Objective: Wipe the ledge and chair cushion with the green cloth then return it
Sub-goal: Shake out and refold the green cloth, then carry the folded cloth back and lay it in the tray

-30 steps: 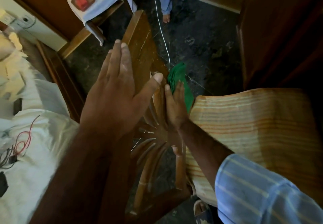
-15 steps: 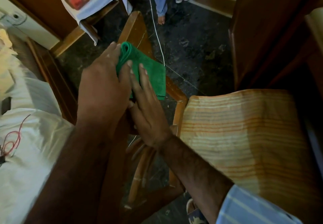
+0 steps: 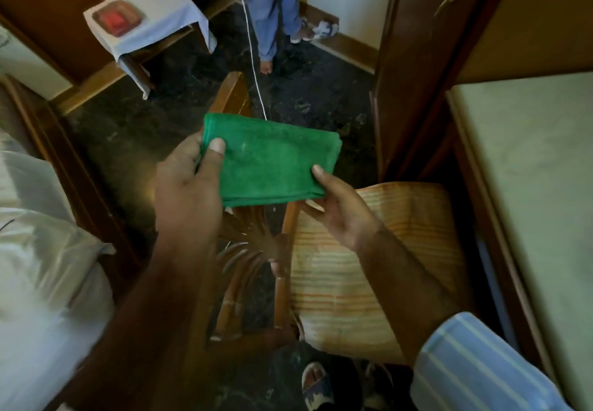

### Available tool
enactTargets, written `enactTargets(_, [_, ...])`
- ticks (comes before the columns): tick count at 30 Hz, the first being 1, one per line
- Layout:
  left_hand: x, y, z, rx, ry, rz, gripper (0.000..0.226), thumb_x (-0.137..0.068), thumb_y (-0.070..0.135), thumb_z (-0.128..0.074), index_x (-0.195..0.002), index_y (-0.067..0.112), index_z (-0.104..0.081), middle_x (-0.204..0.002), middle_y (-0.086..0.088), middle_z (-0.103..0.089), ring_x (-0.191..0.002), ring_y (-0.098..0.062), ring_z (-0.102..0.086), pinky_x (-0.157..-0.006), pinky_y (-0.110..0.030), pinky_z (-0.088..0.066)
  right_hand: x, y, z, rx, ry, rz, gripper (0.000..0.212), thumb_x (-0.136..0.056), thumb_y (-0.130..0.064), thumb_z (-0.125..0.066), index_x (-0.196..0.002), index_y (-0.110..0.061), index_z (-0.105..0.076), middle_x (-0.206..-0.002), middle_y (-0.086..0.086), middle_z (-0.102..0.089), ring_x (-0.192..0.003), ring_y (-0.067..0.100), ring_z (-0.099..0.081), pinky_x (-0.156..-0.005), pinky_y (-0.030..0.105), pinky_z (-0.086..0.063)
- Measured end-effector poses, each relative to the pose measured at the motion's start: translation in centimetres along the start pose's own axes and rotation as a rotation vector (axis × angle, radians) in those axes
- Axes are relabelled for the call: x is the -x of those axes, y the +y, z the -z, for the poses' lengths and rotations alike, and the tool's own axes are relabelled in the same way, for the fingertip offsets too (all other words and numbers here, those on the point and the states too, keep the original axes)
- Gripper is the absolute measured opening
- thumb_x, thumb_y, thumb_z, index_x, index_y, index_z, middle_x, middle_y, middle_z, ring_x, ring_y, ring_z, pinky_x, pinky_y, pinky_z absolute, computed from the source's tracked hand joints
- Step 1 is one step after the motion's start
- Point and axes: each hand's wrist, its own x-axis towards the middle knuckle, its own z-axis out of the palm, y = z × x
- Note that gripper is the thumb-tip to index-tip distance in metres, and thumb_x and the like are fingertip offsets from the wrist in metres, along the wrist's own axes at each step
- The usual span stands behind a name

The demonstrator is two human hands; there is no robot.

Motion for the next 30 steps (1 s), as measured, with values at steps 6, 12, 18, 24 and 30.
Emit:
enactTargets(6, [1.7,0.7,-1.6,0.391,-0.196,0.391,0.019,-0.103,0.023,-0.052,-0.106,0.020,-0.071,-0.102,0.005,-0.079,-0.095,-0.012,-0.075,-0.071,-0.030,-0.062,6.9,-3.7,2.5,-0.023,0.143,0.031,0.016,-0.101,-0.024,-0.068,-0.114,-0.017,-0.075,-0.110,0.004,-0.083,-0.101,0.016,-0.080,-0.081,0.029,-0.065])
enactTargets(12, [5.3,2.4,-5.4,0.411,-0.363,0.519,0.015,-0.101,0.019,-0.056,-0.100,0.017,-0.071,-0.092,-0.001,-0.077,-0.085,-0.017,-0.075,-0.058,-0.034,-0.062,15.6,-8.4,5.2,0.127,0.438,0.147,0.005,-0.095,-0.021,-0.076,-0.098,-0.016,-0.076,-0.087,0.001,-0.083,-0.080,0.012,-0.079,-0.066,0.021,-0.063])
enactTargets(18, [9.5,8.1,-11.4,0.447,-0.594,0.513,0.015,-0.099,0.016,-0.060,-0.091,0.018,-0.073,-0.080,0.002,-0.079,-0.077,-0.016,-0.077,-0.058,-0.034,-0.061,26.0,-13.3,9.8,0.079,0.615,0.205,0.011,-0.093,-0.019,-0.078,-0.095,-0.009,-0.073,-0.105,0.014,-0.079,-0.084,0.021,-0.080,-0.070,0.027,-0.067])
enactTargets(24, [16.7,14.5,-18.6,0.413,-0.833,0.457,0.013,-0.097,0.016,-0.063,-0.106,0.014,-0.072,-0.104,-0.011,-0.075,-0.092,-0.025,-0.074,-0.060,-0.036,-0.062,38.6,-15.9,15.4,-0.033,0.789,0.294,0.021,-0.095,-0.015,-0.075,-0.110,-0.002,-0.069,-0.106,0.016,-0.078,-0.076,0.019,-0.082,-0.066,0.026,-0.065])
enactTargets(30, [27.8,20.6,-24.4,0.392,-1.104,0.401,0.012,-0.097,0.013,-0.064,-0.106,0.012,-0.071,-0.101,-0.011,-0.074,-0.087,-0.026,-0.073,-0.061,-0.033,-0.062,54.0,-13.9,20.0,-0.093,0.991,0.409,0.013,-0.096,-0.010,-0.072,-0.108,-0.004,-0.070,-0.101,0.011,-0.079,-0.080,0.017,-0.081,-0.069,0.026,-0.065])
